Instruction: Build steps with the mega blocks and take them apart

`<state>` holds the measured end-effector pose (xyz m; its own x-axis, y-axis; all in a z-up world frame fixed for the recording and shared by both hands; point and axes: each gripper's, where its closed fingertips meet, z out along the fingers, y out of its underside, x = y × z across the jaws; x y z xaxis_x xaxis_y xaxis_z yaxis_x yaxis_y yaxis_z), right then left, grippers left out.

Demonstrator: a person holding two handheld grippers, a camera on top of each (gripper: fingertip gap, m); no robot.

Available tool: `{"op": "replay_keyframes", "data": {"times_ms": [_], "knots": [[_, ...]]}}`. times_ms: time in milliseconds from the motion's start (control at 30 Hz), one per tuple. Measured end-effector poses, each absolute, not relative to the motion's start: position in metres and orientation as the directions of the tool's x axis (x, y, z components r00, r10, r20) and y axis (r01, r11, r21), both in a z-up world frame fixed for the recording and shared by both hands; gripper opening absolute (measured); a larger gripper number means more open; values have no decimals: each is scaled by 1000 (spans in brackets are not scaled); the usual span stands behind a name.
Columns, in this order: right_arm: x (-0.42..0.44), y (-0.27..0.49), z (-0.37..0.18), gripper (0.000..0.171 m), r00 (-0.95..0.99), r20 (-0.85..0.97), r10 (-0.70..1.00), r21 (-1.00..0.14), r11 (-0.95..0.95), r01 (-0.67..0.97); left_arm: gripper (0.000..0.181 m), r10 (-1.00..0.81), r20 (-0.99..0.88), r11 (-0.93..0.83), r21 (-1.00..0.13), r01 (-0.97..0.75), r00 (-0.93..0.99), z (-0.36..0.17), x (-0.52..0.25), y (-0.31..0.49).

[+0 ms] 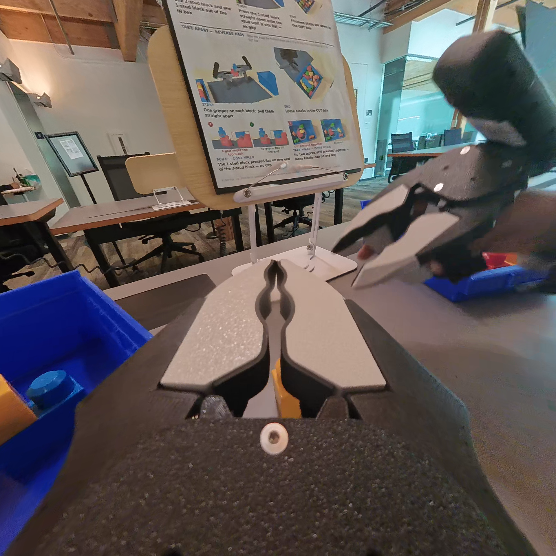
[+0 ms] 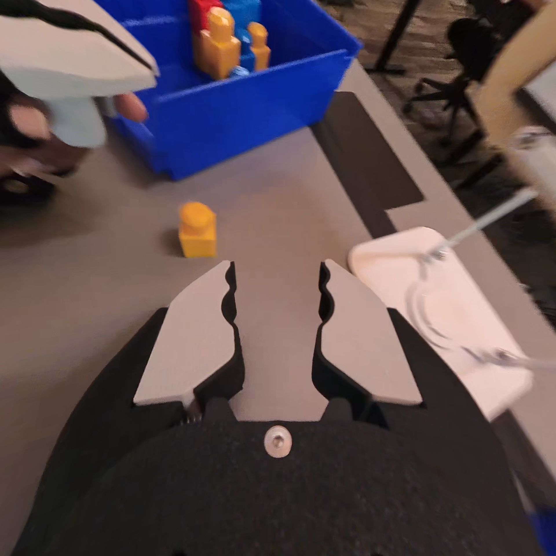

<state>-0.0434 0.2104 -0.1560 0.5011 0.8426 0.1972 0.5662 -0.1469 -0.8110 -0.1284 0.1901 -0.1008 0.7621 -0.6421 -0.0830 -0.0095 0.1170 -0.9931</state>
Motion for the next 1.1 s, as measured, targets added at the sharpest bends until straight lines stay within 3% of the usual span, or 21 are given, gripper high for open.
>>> {"op": "replay_keyframes", "data": {"times_ms": [200, 333, 367, 400, 467, 833, 1100], "knots": [[-110, 196, -189, 53, 485, -37, 874, -875, -263, 407, 0, -646, -89, 125, -992, -10, 758, -100, -129, 190], [-130, 195, -205, 53, 482, -63, 874, -874, -282, 397, 0, -646, -91, 125, -992, -12, 758, -100, -129, 191], [-131, 197, -210, 49, 488, -38, 872, -865, -273, 421, 0, -646, -91, 124, -992, -13, 758, -101, -129, 191], [-130, 198, -213, 29, 494, -4, 870, -860, -254, 442, 0, -646, -91, 123, -992, -14, 758, -101, -129, 191], [-129, 195, -212, 28, 479, 22, 878, -859, -229, 458, 0, -645, -92, 123, -992, -16, 758, -101, -129, 191], [-74, 190, -158, 28, 543, 40, 839, -912, -192, 362, 0, -649, -100, 122, -992, -28, 754, -103, -127, 191], [17, 190, -100, 28, 706, 93, 702, -945, -161, 285, 0, -658, -95, 112, -993, -27, 747, -106, -124, 190]]}}
